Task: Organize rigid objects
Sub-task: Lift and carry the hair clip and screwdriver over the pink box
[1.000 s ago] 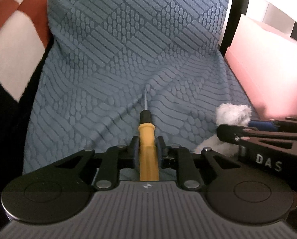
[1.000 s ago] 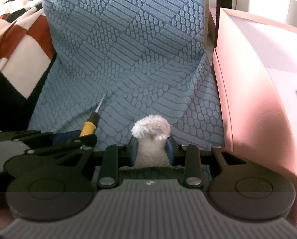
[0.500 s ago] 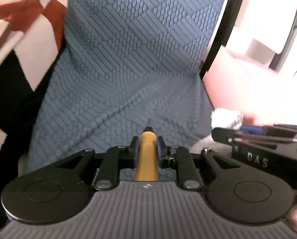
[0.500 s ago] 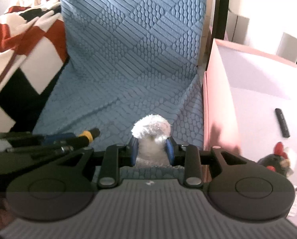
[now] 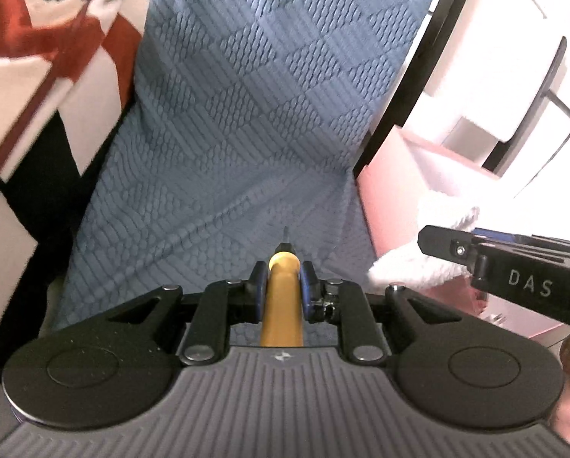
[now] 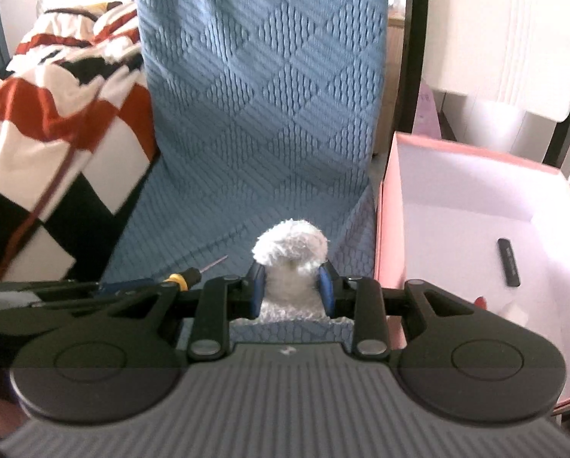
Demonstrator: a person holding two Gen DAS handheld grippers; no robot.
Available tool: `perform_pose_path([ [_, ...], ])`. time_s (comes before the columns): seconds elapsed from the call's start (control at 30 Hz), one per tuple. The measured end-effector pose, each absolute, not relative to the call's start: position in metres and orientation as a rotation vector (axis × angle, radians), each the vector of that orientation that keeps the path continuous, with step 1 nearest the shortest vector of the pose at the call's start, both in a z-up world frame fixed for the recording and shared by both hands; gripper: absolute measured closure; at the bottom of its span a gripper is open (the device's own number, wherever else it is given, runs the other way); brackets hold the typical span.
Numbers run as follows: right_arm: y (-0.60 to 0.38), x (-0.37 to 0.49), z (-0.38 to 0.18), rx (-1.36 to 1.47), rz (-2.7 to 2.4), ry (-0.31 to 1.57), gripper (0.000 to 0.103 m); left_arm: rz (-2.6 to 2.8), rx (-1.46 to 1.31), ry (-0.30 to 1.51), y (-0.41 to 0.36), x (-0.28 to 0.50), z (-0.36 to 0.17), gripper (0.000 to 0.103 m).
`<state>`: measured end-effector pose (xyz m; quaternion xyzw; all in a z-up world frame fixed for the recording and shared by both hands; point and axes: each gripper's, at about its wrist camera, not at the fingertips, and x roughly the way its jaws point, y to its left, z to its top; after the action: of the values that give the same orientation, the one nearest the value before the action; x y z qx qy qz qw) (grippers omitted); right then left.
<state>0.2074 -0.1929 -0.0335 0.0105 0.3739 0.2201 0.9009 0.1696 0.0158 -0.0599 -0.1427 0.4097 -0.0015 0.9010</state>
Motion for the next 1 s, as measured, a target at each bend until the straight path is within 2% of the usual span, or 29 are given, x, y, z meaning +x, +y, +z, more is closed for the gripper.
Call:
perform_pose_path([
  [0.47,-0.244,0.168,0.015,0.061,0.419,0.725,0.07,-0.064,-0.282,0.777,-0.015,0.143,0.012,0.082],
  [1.0,-0.304,0.157,0.032,0.1,0.333,0.695,0.07,-0.156,-0.232,0.753,-0.079,0.145,0.046,0.082],
])
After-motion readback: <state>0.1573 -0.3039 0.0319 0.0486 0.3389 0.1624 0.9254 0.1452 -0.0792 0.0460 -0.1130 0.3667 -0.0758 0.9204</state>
